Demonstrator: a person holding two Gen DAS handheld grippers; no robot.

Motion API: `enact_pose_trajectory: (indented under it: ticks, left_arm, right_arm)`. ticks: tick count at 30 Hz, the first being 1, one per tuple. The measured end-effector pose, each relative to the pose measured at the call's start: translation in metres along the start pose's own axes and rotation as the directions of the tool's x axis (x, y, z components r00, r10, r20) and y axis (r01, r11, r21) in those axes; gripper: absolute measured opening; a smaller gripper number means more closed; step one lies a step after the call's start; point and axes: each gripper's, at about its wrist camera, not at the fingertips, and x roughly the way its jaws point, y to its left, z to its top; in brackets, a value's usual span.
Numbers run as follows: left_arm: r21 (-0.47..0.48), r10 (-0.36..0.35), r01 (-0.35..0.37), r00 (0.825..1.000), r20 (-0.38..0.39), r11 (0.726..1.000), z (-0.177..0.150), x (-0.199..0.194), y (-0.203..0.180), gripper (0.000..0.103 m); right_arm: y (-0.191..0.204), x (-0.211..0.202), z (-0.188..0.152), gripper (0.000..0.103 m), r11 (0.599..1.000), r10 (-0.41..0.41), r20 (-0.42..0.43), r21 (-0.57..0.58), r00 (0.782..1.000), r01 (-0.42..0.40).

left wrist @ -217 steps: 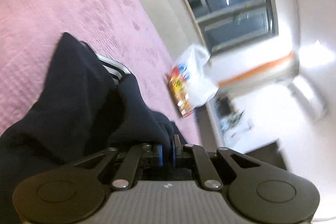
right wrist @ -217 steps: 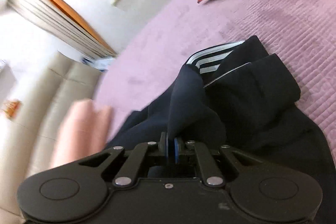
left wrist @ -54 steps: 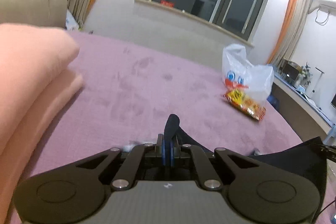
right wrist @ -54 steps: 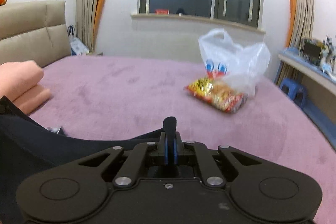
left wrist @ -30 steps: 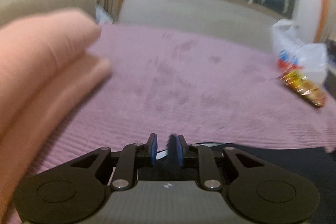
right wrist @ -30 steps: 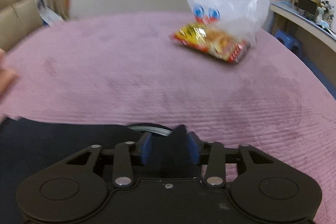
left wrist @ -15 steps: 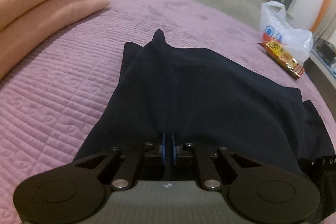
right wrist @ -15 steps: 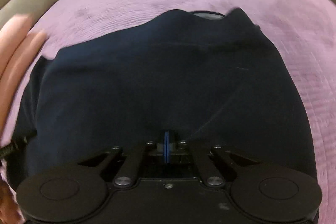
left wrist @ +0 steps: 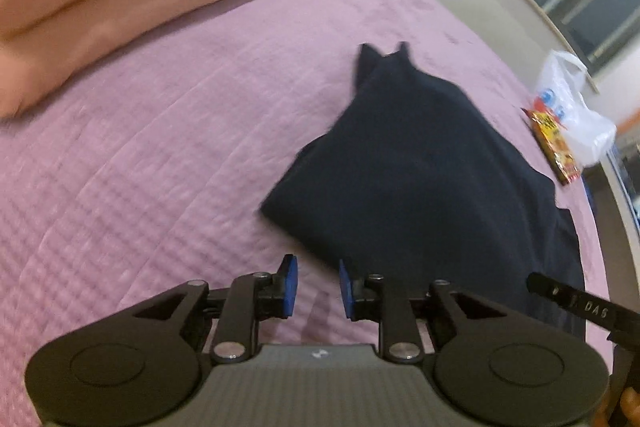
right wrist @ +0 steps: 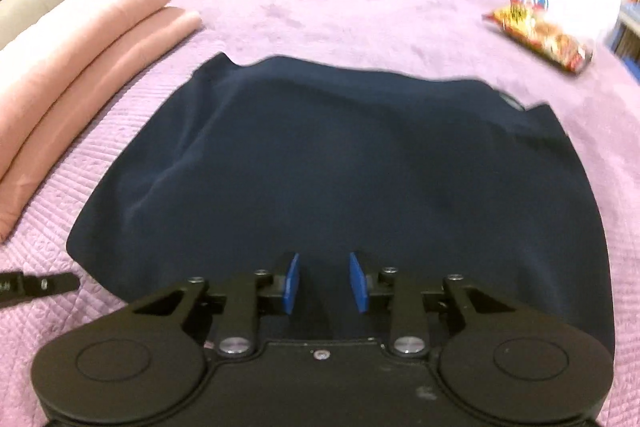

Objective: Fold large clothes

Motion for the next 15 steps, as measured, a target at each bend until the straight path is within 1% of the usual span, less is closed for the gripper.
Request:
enact_pose_trajectory:
  ticks: [2, 5, 7, 8, 9, 10, 11, 12, 15]
  left_arm:
    - [-0.050, -0.006, 0.006, 1.000, -0.007, 0.999, -0.001, 0.007, 0.012, 0.027]
    - [-0.133, -0.038, 0.038, 0.999, 0.002, 0.990, 0.000, 0.019, 0.023, 0.034]
    - [-0.144, -0.067, 0.070, 0.997, 0.029, 0.987, 0.002, 0.028, 0.022, 0.041]
    - [-0.144, -0.088, 0.093, 0.995, 0.041, 0.985, 0.003, 0.033, 0.021, 0.048]
    - [-0.159, -0.120, 0.128, 0.991, 0.057, 0.979, 0.003, 0.038, 0.022, 0.054]
    - [-0.175, -0.149, 0.159, 0.986, 0.072, 0.972, 0.003, 0.041, 0.024, 0.059]
    - [-0.192, -0.185, 0.199, 0.979, 0.088, 0.961, 0.004, 0.045, 0.025, 0.068]
    - [-0.211, -0.222, 0.241, 0.969, 0.109, 0.947, 0.005, 0.048, 0.028, 0.073]
    - [-0.256, -0.275, 0.308, 0.949, 0.156, 0.916, 0.007, 0.056, 0.026, 0.076]
  right_arm:
    - [0.003, 0.007, -0.006, 0.029, 1.000, -0.012, 0.002, -0.007, 1.000, 0.012]
    - [0.000, 0.022, -0.008, 0.028, 0.999, -0.035, -0.008, 0.001, 0.999, 0.035]
    - [-0.008, 0.029, -0.012, 0.028, 0.999, -0.026, -0.038, 0.047, 0.999, 0.028]
    - [-0.010, 0.034, -0.013, 0.028, 0.997, -0.018, -0.042, 0.071, 0.999, 0.021]
    - [-0.012, 0.037, -0.013, 0.028, 0.996, -0.009, -0.043, 0.093, 0.999, 0.013]
    - [-0.014, 0.038, -0.013, 0.028, 0.994, 0.000, -0.044, 0.111, 0.999, 0.005]
    - [-0.016, 0.038, -0.013, 0.028, 0.993, 0.005, -0.043, 0.119, 0.999, 0.000]
    - [-0.015, 0.037, -0.014, 0.028, 0.993, 0.005, -0.040, 0.115, 0.999, -0.001]
    - [-0.011, 0.036, -0.016, 0.028, 0.997, -0.003, -0.027, 0.078, 1.000, 0.005]
